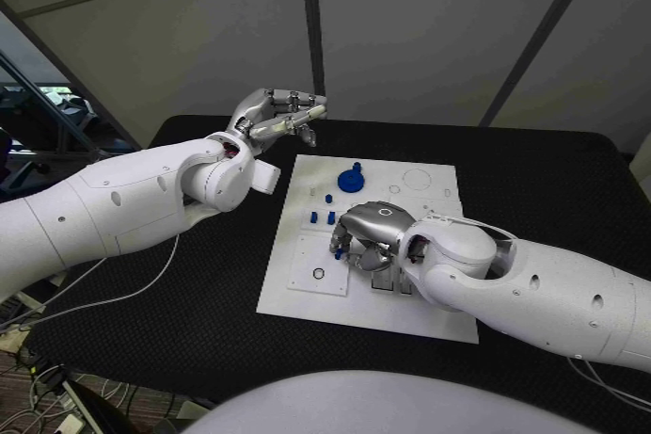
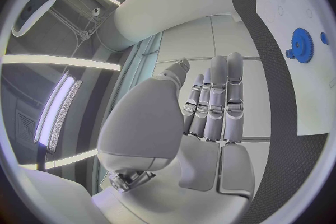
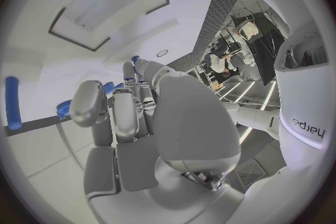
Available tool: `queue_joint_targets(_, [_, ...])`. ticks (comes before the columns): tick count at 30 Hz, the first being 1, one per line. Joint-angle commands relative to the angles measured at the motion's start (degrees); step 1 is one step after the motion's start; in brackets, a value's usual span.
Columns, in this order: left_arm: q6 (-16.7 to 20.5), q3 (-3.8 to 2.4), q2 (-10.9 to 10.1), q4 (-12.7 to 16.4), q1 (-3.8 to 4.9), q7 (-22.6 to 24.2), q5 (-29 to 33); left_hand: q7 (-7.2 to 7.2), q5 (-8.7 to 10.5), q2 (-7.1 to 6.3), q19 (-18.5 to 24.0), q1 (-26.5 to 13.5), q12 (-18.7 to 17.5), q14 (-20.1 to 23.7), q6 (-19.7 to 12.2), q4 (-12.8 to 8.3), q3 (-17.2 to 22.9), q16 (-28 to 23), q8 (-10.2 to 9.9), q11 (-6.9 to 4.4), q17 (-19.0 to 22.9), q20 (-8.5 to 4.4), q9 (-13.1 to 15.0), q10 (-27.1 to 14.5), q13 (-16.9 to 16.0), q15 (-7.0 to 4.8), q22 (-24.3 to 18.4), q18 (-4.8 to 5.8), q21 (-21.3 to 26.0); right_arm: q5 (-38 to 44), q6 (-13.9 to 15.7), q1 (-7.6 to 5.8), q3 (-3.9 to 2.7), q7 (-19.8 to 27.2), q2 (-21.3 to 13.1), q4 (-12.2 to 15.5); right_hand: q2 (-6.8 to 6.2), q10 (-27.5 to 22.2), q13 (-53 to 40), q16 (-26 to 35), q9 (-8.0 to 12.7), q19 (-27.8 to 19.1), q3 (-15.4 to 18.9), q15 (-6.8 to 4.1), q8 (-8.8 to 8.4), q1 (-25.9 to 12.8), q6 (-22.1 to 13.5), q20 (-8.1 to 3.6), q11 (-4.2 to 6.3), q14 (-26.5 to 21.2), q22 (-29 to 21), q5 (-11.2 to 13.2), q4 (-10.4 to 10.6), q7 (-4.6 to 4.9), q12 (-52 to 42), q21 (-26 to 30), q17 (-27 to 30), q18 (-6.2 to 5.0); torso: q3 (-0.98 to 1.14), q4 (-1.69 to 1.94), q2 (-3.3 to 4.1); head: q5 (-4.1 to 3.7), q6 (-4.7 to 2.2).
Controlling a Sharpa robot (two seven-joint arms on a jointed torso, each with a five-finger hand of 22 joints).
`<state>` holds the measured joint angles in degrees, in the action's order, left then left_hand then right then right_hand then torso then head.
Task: Assemble the parts on the task board
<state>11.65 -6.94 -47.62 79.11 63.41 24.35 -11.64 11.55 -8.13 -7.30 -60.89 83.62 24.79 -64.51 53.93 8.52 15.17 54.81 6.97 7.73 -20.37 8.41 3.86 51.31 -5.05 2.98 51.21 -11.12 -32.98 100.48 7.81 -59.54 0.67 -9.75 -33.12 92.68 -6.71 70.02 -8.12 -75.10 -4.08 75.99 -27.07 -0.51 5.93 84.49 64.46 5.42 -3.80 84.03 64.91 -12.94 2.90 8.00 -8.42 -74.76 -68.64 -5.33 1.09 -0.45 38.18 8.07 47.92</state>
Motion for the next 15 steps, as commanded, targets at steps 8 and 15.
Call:
queue_joint_targets(8, [-0.74,-0.04,-0.05,0.08,0.11,-0.11,0.29,0.0,-0.08,-0.51,0.4,0.08,0.19,0.38,-0.46,-0.25,0.03,-0.36,0.01,0.04,0.1,0.14,-0.05,-0.48,0.05,0.03,-0.08,0.72,0.19,0.63,-2.51,0.26,0.24,-0.41,0.28,-0.02,-0.42,-0.38,0.32,-0.25,0.12,-0.29,0.35,-0.08,-0.39,-1.82,-0.74,0.02,-0.29,2.23,-0.37,0.16,-0.15,0.38,1.15,0.07,0.0,-0.11,-0.02,-0.05,-0.03,0.02,0.05])
queue_joint_targets(15, [-0.82,-0.03,-0.07,0.05,0.12,-0.27,0.29,0.04,-0.09,-0.49,0.4,0.12,0.27,0.41,-0.56,-0.3,0.01,-0.35,0.02,0.07,0.16,0.16,-0.05,-0.64,0.06,0.05,-0.11,0.72,0.24,1.15,-0.05,0.28,0.35,-1.68,0.09,0.04,-2.76,-9.6,3.12,3.51,0.44,-4.8,2.09,1.78,-2.42,-4.83,-9.68,1.64,-2.66,0.65,-7.9,0.46,0.36,1.85,4.69,5.39,5.14,-1.6,0.0,0.0,-0.07,-0.01,0.0])
